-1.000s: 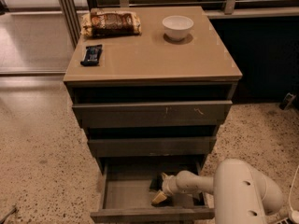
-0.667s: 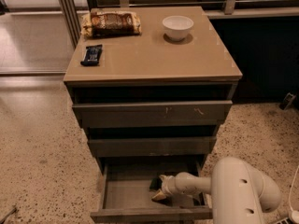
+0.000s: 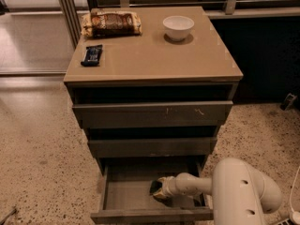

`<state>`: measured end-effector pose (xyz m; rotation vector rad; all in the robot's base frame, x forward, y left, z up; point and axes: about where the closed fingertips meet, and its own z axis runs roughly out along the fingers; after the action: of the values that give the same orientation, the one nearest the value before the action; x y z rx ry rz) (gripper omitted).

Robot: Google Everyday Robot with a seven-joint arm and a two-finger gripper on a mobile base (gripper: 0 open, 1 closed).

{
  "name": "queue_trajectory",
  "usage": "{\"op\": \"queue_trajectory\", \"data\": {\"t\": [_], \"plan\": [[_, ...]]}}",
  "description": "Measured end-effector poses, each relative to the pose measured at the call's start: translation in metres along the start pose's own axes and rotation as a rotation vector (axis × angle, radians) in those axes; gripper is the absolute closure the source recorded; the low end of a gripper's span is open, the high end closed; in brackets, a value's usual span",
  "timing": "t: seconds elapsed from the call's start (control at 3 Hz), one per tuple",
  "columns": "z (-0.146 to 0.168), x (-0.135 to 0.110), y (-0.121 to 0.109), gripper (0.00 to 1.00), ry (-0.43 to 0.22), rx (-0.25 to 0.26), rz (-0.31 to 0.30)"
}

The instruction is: Pick sponge from bottom drawer and place on counter

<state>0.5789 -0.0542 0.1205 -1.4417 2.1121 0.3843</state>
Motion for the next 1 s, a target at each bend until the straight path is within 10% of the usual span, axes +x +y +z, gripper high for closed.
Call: {"op": "queue_trajectory", "data": {"t": [0.33,0.67,1.0], "plan": [[-0.001,-0.003,0.004,1.00,-0.010,-0.010,-0.014],[-0.016,-0.026,-0.003,1.00,-0.057,-0.031,-0.094],[-0.046,-0.060,0.018,1.00,-0.085,-0.162,-0.207]]}}
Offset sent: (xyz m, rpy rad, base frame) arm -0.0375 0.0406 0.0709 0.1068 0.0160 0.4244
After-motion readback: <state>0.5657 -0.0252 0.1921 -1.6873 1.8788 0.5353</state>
